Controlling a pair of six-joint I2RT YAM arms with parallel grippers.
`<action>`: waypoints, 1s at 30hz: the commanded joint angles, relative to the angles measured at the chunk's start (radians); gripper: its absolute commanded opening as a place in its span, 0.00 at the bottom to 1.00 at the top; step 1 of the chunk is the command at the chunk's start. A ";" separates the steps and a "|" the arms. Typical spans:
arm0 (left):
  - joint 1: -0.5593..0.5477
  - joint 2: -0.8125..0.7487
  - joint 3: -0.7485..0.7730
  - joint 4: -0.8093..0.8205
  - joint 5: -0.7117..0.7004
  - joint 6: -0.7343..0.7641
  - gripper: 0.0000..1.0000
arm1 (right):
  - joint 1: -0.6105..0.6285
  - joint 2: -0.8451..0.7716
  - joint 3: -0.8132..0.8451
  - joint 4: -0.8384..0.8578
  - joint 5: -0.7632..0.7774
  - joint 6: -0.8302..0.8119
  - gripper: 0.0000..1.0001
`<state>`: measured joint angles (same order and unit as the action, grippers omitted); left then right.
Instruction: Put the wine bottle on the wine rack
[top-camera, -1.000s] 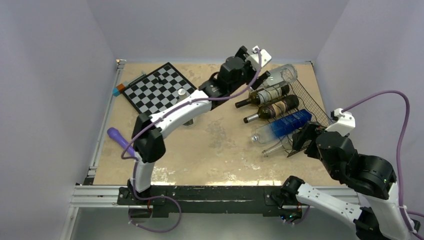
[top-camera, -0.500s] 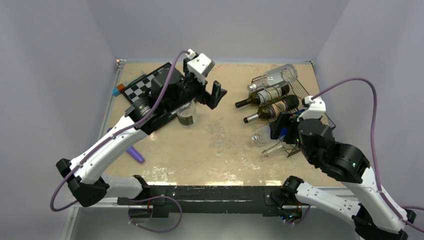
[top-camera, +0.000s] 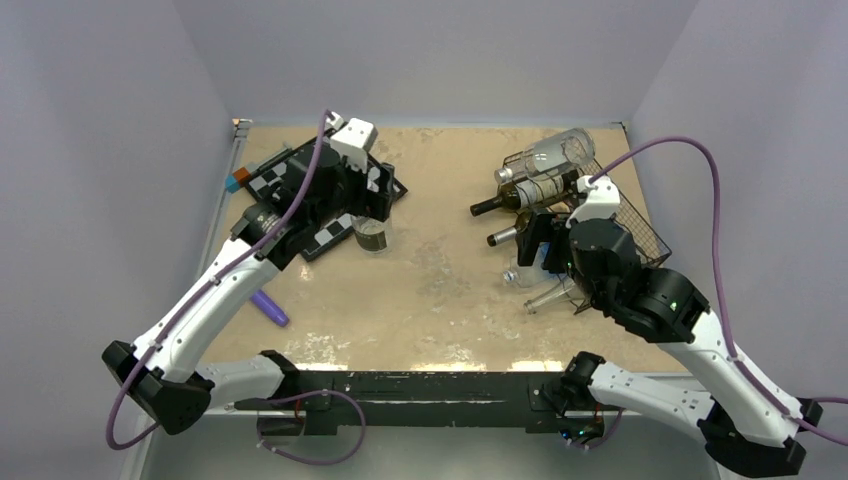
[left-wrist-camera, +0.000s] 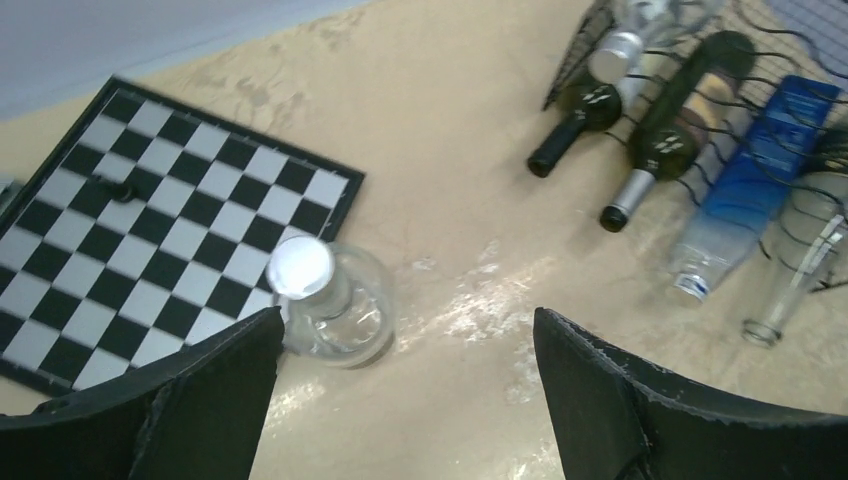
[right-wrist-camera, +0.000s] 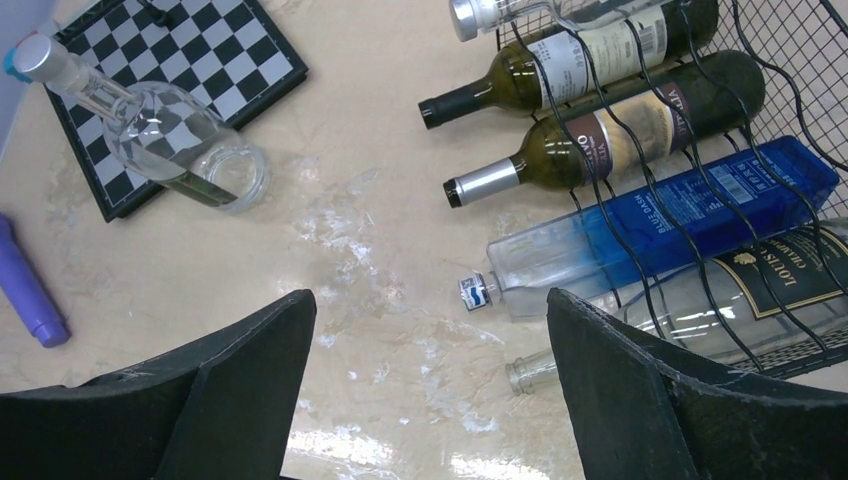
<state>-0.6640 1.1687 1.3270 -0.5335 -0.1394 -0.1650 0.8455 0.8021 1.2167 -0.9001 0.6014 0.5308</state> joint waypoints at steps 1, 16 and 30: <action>0.140 0.074 0.037 -0.093 0.036 -0.099 0.97 | 0.000 0.006 -0.006 0.043 -0.011 0.009 0.90; 0.250 0.350 0.225 -0.239 0.146 0.020 0.74 | 0.000 -0.028 -0.017 -0.027 0.041 0.060 0.89; 0.250 0.442 0.289 -0.350 0.205 0.062 0.69 | 0.000 -0.009 -0.003 -0.039 0.052 0.047 0.89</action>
<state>-0.4198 1.6051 1.5803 -0.8600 0.0364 -0.1177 0.8455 0.7803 1.2015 -0.9302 0.6281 0.5728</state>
